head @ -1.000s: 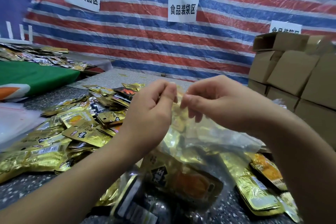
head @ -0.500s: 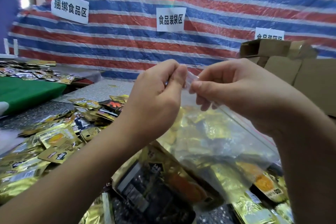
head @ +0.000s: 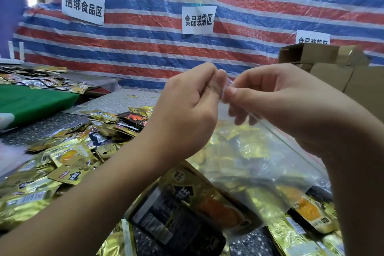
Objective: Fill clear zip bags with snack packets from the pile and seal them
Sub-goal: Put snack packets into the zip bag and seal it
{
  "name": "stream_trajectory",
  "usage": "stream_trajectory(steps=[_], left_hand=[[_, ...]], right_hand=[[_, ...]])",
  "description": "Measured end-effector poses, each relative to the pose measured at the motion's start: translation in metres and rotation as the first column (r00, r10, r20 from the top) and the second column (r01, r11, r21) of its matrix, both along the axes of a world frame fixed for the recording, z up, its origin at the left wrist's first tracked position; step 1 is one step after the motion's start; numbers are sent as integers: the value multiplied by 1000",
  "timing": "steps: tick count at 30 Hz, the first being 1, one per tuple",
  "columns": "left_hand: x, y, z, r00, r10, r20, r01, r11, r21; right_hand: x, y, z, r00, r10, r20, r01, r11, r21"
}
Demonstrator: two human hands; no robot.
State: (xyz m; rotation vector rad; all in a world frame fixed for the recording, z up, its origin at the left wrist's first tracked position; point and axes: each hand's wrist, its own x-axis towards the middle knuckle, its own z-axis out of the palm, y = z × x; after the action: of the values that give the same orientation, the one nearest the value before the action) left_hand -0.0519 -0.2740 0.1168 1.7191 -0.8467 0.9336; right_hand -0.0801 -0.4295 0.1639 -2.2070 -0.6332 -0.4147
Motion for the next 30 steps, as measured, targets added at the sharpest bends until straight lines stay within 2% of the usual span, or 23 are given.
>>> stream_trajectory(steps=[14, 20, 30], left_hand=[[-7, 5, 5, 985, 139, 104, -124, 983, -138], [-7, 4, 2, 978, 182, 98, -168, 976, -139], [-13, 8, 5, 977, 173, 124, -152, 975, -161]], right_hand=[[-17, 9, -3, 957, -105, 269, 147, 979, -142], [-19, 5, -7, 943, -140, 301, 198, 965, -169], [-30, -22, -28, 903, -243, 355, 309, 940, -142]])
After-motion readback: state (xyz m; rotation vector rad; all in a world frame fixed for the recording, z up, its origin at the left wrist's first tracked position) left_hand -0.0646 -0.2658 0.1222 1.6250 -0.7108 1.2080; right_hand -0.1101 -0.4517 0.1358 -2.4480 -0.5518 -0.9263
